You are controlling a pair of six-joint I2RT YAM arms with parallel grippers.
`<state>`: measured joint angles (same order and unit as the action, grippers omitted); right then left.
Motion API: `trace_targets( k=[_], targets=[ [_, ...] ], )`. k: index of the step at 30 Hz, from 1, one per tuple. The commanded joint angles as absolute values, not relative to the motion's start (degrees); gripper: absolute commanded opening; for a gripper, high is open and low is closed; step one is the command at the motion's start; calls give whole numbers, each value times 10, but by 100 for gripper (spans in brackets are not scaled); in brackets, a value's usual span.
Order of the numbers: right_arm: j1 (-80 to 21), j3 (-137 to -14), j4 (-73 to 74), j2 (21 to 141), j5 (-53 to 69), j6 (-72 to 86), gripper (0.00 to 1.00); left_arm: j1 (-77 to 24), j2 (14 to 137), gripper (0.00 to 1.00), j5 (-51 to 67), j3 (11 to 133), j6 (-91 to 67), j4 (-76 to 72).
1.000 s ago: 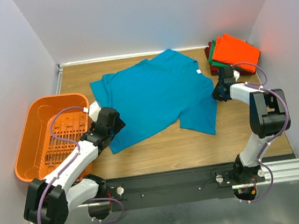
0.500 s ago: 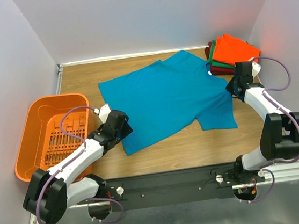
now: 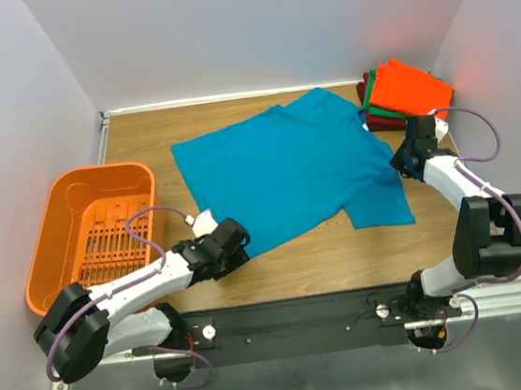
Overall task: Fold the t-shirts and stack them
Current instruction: Flatten the tshirt out
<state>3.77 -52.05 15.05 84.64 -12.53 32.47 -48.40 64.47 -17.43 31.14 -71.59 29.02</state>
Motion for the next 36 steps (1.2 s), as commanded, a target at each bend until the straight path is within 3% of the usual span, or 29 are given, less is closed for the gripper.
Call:
trace_targets(
  k=[1, 16, 24, 36],
  targets=[
    [39, -510, 154, 842, -109, 322, 1, -509, 650, 65, -168, 285, -804, 332],
    [39, -502, 146, 830, -92, 320, 1, -527, 658, 64, -244, 341, -848, 406],
    [39, -499, 143, 827, -90, 320, 1, -528, 771, 64, -258, 377, -834, 420],
    [39, -497, 138, 827, -76, 319, 1, -528, 803, 64, -281, 381, -849, 418]
  ],
)
